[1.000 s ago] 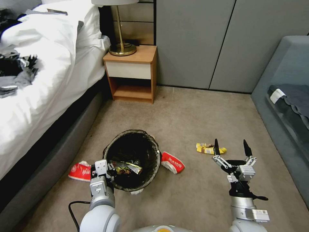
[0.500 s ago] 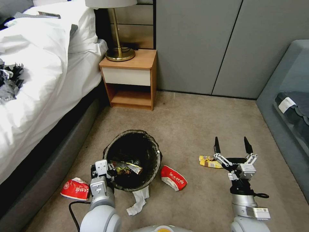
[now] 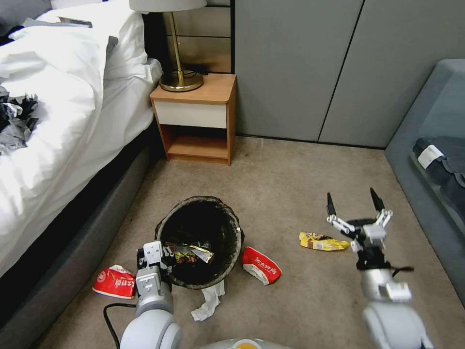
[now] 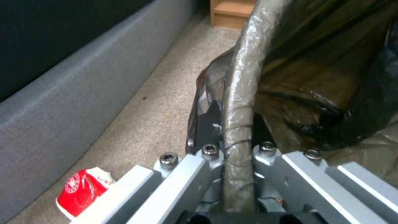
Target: Pick up the trash bin, then pick up the garbage from the floor and place it into the trash bin.
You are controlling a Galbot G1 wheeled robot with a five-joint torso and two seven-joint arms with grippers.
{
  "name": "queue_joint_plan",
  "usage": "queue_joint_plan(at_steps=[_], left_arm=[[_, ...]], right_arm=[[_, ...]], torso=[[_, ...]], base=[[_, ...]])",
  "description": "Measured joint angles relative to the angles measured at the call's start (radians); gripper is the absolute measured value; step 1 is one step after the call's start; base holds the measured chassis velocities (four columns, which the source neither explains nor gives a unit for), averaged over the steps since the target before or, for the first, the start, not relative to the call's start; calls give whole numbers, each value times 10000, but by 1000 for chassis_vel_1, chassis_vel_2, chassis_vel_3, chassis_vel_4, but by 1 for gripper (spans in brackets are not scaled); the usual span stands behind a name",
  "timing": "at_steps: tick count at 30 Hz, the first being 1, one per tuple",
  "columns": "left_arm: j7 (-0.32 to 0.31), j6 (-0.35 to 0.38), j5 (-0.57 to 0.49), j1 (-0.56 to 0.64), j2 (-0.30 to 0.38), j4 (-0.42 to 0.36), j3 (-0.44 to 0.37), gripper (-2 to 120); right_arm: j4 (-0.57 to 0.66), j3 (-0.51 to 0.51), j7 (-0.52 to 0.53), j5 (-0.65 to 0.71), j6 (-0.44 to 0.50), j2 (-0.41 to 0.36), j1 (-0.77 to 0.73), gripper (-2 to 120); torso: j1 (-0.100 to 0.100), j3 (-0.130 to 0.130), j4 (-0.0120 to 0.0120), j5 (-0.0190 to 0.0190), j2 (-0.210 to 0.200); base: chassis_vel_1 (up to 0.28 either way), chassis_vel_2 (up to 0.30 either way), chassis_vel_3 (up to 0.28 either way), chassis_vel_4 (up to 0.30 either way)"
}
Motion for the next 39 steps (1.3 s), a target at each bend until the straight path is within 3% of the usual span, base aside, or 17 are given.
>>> queue_joint_plan(at_steps=[5,9,12,13,15,19,28,34,39], left_arm=[[-1,12,-5,34,52,-97,-62,0],[-4,24,-7,56,57,-111,-83,0],[-10,26,27,100,20,-111,-96,0],[-10,26,27,100,20,-111,-96,0],[-9,29,55,115,-8,-111,-92,0],[-12,36,90,117,-49,-97,-116,0],[-16,46,159,96,-116,35,-122,0],[-19,49,199,121,-134,55,-109,0],[-20,49,206,126,-151,61,-111,0]], right_arm=[[-1673,92,-1575,-1065,-893,-639,2044,100],[-2827,68,-2619,-1895,-994,-938,3263,100],[-4568,-333,-3777,-3040,-908,-1207,4650,100],[-4568,-333,-3777,-3040,-908,-1207,4650,100],[-5703,-739,-4179,-3615,-682,-1306,5387,100],[-7110,-1310,-4227,-4115,-434,-1174,6174,100],[-8470,-1745,-4083,-4591,-433,-641,6935,100],[-10521,-2199,-4021,-5185,-348,-567,7722,100],[-11129,-2317,-4048,-5381,-368,-568,7791,100]], torso=[[0,1,-2,3,0],[0,0,3,-1,0],[0,1,1,3,0],[0,1,1,3,0],[0,1,0,-1,0],[0,2,-1,1,0],[1,1,-1,1,0],[0,1,-1,1,0],[0,1,-1,1,0]], base=[[0,0,0,0],[0,0,0,0],[0,0,0,0],[0,0,0,0],[0,0,0,0],[0,0,0,0],[0,0,0,0],[0,0,0,0],[0,0,0,0]])
